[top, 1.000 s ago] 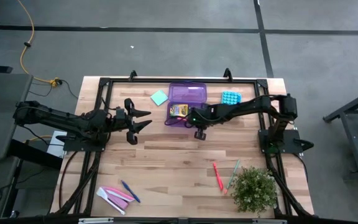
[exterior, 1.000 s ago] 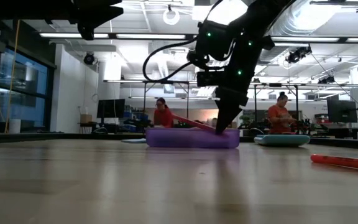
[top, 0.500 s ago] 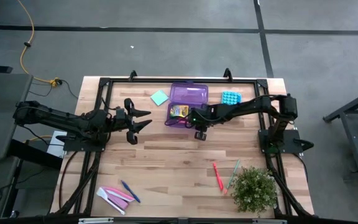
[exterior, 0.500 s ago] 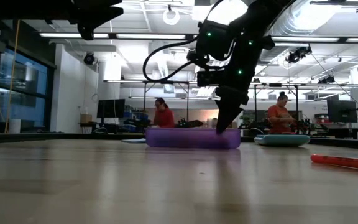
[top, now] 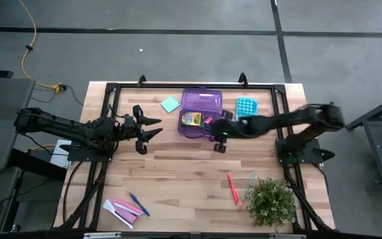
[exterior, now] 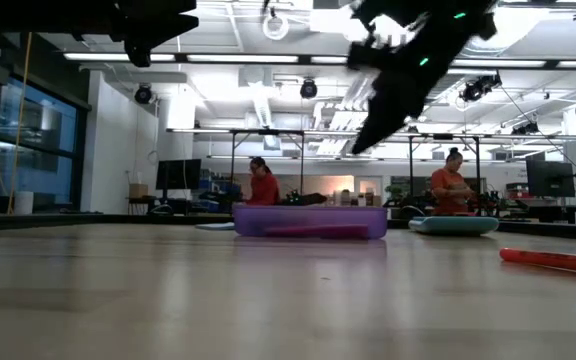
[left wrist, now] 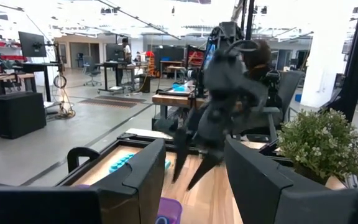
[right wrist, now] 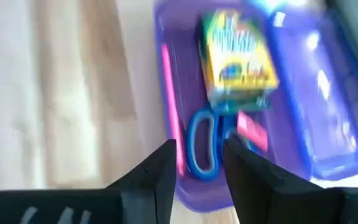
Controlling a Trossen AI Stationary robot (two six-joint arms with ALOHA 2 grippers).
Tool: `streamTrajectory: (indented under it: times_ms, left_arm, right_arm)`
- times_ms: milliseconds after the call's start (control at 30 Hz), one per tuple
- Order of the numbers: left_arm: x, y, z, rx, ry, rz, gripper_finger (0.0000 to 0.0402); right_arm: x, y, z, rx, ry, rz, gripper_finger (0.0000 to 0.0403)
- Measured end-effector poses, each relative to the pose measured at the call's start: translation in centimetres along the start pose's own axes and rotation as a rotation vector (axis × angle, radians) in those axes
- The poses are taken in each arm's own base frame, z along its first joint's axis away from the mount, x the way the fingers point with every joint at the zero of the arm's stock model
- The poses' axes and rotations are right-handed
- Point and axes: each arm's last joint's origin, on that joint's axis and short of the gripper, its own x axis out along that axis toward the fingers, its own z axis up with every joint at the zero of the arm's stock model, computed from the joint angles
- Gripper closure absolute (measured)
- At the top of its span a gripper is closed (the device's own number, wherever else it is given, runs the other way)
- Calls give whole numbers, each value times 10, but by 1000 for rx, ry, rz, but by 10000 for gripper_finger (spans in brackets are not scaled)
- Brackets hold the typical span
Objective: Pack school essentials
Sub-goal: Put the orange pen into the violet supply box
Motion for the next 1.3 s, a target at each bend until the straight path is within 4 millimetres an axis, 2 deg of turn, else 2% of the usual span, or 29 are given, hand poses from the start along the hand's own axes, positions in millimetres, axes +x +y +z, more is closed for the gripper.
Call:
streamTrajectory:
  times_ms: [233,300,400,833,1300]
  left_arm:
    - [0,0,0,0,0,0,245]
    - [0,0,0,0,-1,0,245]
    - [0,0,0,0,-2,0,245]
    - [0,0,0,-9,-4,-3,245]
    - [0,0,1,-24,-9,-4,245]
  right_arm:
    - [-42,4,-27,139,-600,67,279]
    - [-50,1,-29,172,-765,75,279]
    - [-59,-2,-30,183,-916,100,279]
    - [-59,-1,-29,123,-915,108,279]
    - [-59,-1,-29,166,-914,128,279]
